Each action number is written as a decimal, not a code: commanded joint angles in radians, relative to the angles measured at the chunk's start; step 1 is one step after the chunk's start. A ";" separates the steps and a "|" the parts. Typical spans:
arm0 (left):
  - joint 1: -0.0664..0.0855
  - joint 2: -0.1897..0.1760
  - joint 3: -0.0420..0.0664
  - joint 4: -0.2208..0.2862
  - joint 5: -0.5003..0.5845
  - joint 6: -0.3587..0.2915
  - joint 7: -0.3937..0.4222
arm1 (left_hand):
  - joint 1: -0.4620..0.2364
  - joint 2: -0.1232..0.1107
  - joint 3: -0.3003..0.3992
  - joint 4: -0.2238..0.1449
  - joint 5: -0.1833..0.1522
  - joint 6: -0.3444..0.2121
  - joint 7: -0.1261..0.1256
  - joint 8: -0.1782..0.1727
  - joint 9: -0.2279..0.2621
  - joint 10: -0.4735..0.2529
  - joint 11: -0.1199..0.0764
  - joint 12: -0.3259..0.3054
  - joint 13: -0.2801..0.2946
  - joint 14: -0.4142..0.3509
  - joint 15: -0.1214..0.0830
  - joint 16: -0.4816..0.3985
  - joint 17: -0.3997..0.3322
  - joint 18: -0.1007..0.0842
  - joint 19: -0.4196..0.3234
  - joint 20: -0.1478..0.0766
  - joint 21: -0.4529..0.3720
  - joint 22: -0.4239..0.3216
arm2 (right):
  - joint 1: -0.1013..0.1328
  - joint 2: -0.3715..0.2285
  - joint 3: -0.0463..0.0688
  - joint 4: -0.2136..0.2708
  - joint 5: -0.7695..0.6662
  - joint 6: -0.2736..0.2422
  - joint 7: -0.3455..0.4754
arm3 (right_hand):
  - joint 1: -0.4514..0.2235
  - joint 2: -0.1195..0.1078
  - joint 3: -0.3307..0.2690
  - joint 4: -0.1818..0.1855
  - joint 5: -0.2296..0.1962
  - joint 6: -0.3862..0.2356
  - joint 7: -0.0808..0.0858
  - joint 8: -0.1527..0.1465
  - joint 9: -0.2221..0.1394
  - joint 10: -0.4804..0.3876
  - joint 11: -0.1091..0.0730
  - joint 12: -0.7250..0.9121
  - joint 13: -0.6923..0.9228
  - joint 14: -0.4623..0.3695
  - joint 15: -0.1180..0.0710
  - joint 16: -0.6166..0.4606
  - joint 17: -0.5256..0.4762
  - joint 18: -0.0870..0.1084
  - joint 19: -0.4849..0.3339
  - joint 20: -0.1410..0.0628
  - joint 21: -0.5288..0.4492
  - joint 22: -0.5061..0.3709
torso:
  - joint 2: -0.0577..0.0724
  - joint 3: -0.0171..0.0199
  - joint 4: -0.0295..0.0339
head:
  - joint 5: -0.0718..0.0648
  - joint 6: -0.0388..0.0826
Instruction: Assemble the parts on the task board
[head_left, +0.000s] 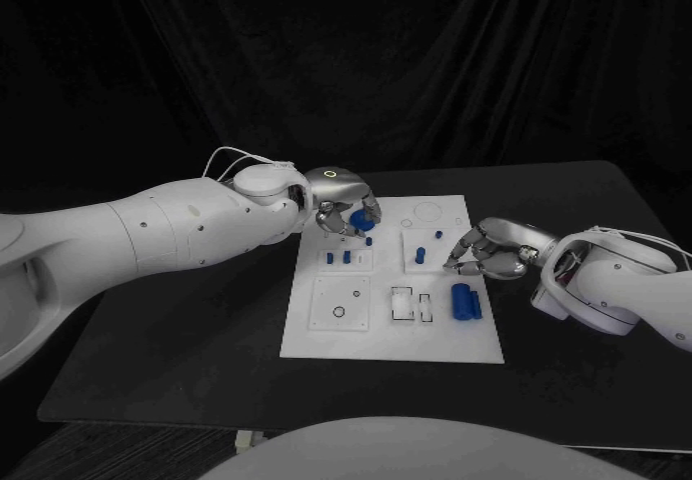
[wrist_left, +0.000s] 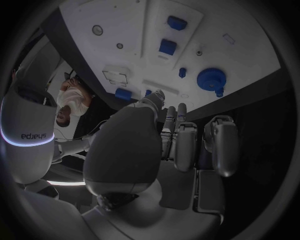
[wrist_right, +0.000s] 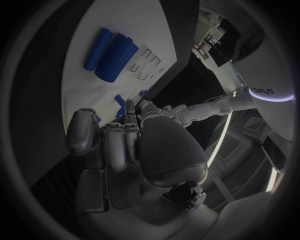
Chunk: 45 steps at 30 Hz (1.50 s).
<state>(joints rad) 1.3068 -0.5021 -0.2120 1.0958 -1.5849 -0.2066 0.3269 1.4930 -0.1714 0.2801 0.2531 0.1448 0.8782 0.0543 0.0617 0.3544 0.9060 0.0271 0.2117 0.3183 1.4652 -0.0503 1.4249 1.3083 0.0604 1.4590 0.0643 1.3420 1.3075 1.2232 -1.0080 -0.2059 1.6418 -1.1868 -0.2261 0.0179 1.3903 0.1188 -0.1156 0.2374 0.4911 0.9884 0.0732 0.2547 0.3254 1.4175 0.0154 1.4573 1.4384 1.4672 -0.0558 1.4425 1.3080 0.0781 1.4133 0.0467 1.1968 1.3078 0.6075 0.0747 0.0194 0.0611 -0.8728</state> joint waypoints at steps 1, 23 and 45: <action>-0.007 0.010 0.001 -0.015 -0.115 -0.019 0.003 | 0.005 -0.006 0.000 -0.008 0.003 0.011 0.013 0.008 -0.008 0.008 0.003 -0.007 -0.012 0.049 -0.002 -0.001 0.086 -0.007 -0.002 -0.006 -0.007 0.191 | 0.002 -0.002 0.000 0.006 0.013 -0.042 0.045 | 0.021 0.007 -0.001 0.008 0.002 0.007 -0.001 0.006 0.002 0.030 -0.020 0.005 -0.096 0.039 -0.010 0.007 0.031 -0.001 0.010 0.000 0.013 0.159 | 0.000 0.0020 -0.0014 | 0.000 0.000; -0.043 0.078 0.002 -0.087 -0.130 -0.030 -0.082 | 0.004 -0.004 0.048 -0.044 0.080 0.085 0.012 0.017 -0.051 0.079 0.006 0.007 -0.061 0.042 -0.001 -0.005 0.066 -0.004 -0.006 -0.004 -0.021 0.189 | 0.001 0.007 0.000 0.001 0.016 -0.032 0.065 | 0.017 0.002 -0.003 0.016 0.002 0.009 -0.002 0.006 0.002 0.032 -0.021 0.005 -0.098 0.041 -0.012 0.007 0.030 -0.001 0.013 -0.002 0.015 0.160 | -0.001 0.0016 -0.0012 | -0.011 0.000; -0.069 0.109 0.002 -0.143 -0.131 -0.014 -0.092 | -0.013 -0.011 0.059 -0.056 0.067 0.060 -0.014 0.004 -0.066 0.083 0.013 0.009 -0.064 0.032 0.003 -0.020 0.042 -0.002 -0.013 -0.002 -0.037 0.185 | 0.001 0.008 0.000 -0.006 0.024 -0.009 0.054 | 0.017 0.002 -0.003 0.017 0.003 0.008 -0.002 0.005 0.002 0.027 -0.021 0.000 -0.107 0.038 -0.012 0.002 0.020 0.002 0.008 -0.002 0.000 0.156 | -0.001 0.0011 -0.0002 | -0.017 0.000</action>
<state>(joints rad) 1.2393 -0.3957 -0.2113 0.9546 -1.7139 -0.2246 0.2360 1.4825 -0.1821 0.3332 0.1985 0.2142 0.9414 0.0481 0.0668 0.2902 0.9913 0.0342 0.2237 0.2553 1.4652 -0.0500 1.4089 1.3078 0.0610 1.4525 0.0630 1.3082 1.3077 1.2233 -0.9991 -0.2062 1.6351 -1.1658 -0.2454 0.0735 1.4003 0.1159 -0.1184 0.2513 0.4911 0.9919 0.0697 0.2564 0.3263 1.4215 0.0193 1.4647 1.4385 1.4653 -0.0591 1.4489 1.3076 0.0781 1.4239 0.0464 1.2005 1.3076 0.6063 0.0756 0.0194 0.0455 -0.8728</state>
